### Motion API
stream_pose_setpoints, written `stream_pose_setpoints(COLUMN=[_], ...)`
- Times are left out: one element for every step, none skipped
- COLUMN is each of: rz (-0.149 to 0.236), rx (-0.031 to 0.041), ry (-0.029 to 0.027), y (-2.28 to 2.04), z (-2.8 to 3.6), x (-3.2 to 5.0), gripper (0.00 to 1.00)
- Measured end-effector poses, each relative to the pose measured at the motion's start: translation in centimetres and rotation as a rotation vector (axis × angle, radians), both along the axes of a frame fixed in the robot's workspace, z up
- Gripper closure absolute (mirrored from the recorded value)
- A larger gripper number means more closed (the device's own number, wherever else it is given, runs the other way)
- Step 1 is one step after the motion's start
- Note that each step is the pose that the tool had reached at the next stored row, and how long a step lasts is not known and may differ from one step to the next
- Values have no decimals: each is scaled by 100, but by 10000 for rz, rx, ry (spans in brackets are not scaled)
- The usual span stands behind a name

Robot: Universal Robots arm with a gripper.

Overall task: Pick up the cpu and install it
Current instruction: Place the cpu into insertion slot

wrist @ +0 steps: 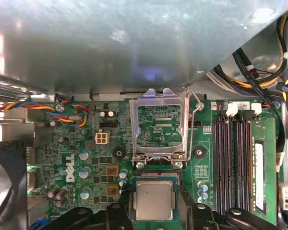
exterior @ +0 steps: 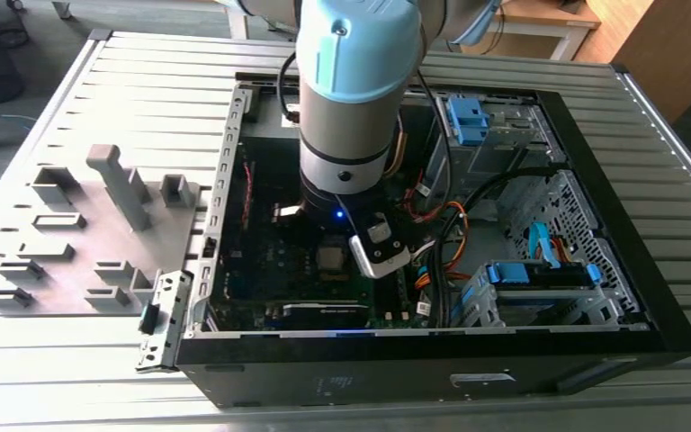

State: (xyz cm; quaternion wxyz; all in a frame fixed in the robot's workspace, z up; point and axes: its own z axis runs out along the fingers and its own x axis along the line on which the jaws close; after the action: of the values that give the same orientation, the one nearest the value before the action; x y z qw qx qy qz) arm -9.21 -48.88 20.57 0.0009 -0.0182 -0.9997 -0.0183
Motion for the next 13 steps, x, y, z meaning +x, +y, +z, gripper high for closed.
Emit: stream_pose_setpoints(rz=[0,0,0,0,0,0,-1,0,-1,-2,-1,0,0], rx=[1,0,0,0,0,-1,-1,-1,-1,-1,-1,-1,1], ry=[0,0,0,0,0,0,0,0,0,0,0,0,-1], y=[-1,-2,-3,-5,-7,-9,-10,-10,-10,-10,-10,-10,-10], z=[-7,-14,-22,-29,-36,-42,-46,-47,-47,-47,-48,-48,-51], x=[6,10,15,20,26,32,37,39,39,39,40,40,41], gripper=[53,53,53,53,53,53,53,53,53,53,53,53,53])
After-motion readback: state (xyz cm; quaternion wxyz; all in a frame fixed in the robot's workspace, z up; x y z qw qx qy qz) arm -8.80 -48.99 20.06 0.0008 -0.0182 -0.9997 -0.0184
